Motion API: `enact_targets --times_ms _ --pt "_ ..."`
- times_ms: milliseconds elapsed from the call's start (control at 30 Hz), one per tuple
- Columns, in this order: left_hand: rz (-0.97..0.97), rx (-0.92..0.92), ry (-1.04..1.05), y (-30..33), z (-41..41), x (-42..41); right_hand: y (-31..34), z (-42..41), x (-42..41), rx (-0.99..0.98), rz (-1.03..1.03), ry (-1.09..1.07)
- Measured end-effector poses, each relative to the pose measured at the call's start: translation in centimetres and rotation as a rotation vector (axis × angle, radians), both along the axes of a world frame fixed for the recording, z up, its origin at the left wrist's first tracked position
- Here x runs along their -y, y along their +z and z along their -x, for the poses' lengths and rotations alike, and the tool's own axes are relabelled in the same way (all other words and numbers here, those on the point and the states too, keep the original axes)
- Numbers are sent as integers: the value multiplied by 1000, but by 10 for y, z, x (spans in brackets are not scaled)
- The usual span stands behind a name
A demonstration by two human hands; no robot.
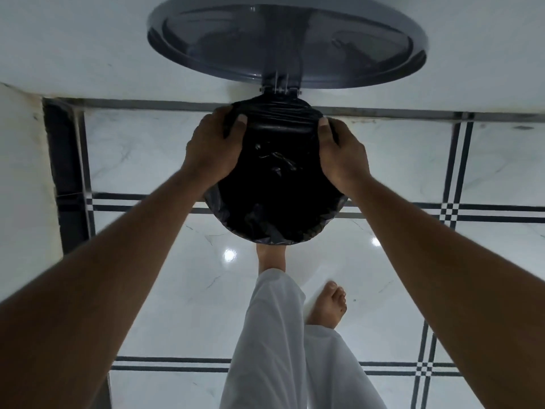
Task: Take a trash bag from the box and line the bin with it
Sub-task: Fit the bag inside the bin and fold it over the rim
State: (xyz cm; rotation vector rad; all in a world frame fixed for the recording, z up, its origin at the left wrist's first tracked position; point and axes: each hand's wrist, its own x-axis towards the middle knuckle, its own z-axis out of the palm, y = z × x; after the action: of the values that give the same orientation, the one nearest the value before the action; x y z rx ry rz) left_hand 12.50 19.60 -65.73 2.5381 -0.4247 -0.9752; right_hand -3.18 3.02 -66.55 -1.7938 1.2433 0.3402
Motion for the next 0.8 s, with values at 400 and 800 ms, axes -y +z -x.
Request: enact_targets --times_ms 400,800 --pt "91 -433 389 -13 -38 -9 -4 9 14 -35 11 -212" --pt "191 -366 830 9 49 -105 27 102 -77 -98 -279 -751"
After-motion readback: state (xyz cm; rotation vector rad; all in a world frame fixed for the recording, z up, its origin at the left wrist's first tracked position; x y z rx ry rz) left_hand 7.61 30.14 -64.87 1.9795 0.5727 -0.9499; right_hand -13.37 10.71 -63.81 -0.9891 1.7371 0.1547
